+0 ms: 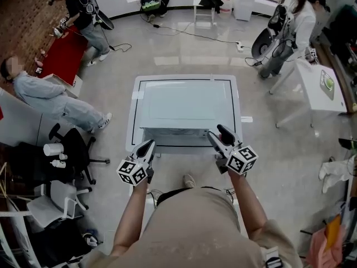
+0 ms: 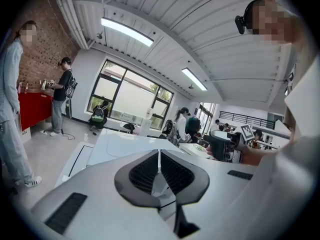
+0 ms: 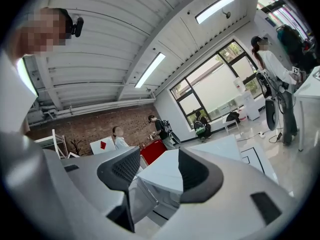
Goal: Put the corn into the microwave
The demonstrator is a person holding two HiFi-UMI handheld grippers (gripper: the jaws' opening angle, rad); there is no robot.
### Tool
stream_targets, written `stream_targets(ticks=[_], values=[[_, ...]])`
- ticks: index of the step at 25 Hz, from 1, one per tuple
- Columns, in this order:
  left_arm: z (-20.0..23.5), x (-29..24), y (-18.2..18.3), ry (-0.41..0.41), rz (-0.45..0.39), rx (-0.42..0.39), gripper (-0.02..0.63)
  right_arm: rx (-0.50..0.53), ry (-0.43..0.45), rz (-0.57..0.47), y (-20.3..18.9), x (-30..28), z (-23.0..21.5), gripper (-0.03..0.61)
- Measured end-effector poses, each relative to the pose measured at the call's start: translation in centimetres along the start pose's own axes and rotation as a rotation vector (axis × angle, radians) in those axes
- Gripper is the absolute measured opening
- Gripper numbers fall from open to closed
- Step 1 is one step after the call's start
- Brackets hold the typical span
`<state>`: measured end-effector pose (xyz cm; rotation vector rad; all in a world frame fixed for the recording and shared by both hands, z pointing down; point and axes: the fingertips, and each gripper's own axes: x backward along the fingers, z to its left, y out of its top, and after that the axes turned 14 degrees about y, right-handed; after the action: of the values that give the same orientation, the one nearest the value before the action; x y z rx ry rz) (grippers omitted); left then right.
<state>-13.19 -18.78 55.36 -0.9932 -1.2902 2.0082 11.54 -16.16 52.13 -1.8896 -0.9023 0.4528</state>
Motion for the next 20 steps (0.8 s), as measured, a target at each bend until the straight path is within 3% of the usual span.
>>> stream_targets(ticks=[4,11,16,20], values=[[0.4,0.1,-0.9,-0.010,0.006,0.045,0.003,-0.016,-0.016,-0.004,-1.0,0.7,-0.3,0.233],[0.5,0.5,-1.5,-0.006,0.012,0.039,0.005,-0.033,-0.048,0.012,-2.4,0.8,-0.9,0.233],[0.5,0.7,-1.5,-0.023,0.017,0.037,0.005,0.039,-0.046,0.091,-3.5,-0.3,-0.2,0.210],[0.4,1.1,-1.6,-0.025,0.015,0.032,0.005,0.038,-0.038,0.091,-3.7,-0.8,0.2,0.195]])
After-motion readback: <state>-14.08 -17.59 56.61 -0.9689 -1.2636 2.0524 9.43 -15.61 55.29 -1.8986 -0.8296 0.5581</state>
